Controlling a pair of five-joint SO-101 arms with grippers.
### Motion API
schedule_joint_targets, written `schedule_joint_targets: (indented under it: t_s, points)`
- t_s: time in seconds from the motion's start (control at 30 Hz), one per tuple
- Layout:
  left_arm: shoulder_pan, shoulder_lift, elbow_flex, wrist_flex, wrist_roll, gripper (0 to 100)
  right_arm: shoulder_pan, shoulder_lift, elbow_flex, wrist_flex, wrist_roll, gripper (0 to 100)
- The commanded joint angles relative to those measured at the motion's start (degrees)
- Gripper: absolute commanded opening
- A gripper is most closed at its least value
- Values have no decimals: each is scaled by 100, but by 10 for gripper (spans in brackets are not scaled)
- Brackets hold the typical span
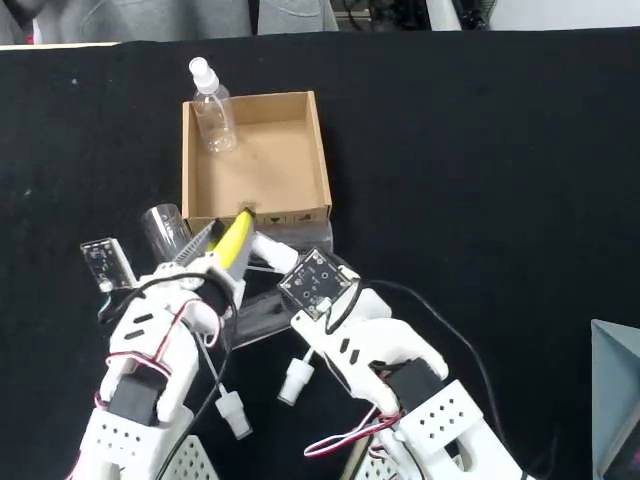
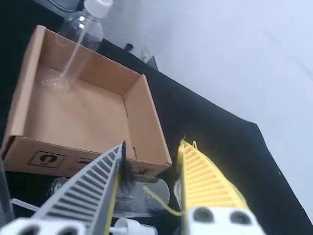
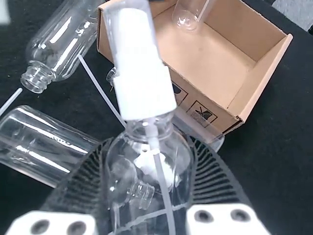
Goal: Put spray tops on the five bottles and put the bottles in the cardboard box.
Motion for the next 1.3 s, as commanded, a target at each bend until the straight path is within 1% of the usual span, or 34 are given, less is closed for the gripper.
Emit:
schedule_joint_targets:
  t_s: [0.0, 0.2, 0.6, 0.8, 1.27]
  points:
    - [418, -18, 110, -123, -62, 159, 132, -180, -145, 18, -35, 92]
    - [725, -26, 110, -123, -70, 159, 132, -180, -101, 18, -18, 92]
    - [655, -44, -101, -123, -70, 159, 141, -180, -40, 18, -18, 92]
    - [207, -53, -242, -123, -26, 159, 141, -180, -40, 18, -18, 92]
    - [-505, -53, -312, -123, -26, 159, 149, -180, -75, 18, -18, 92]
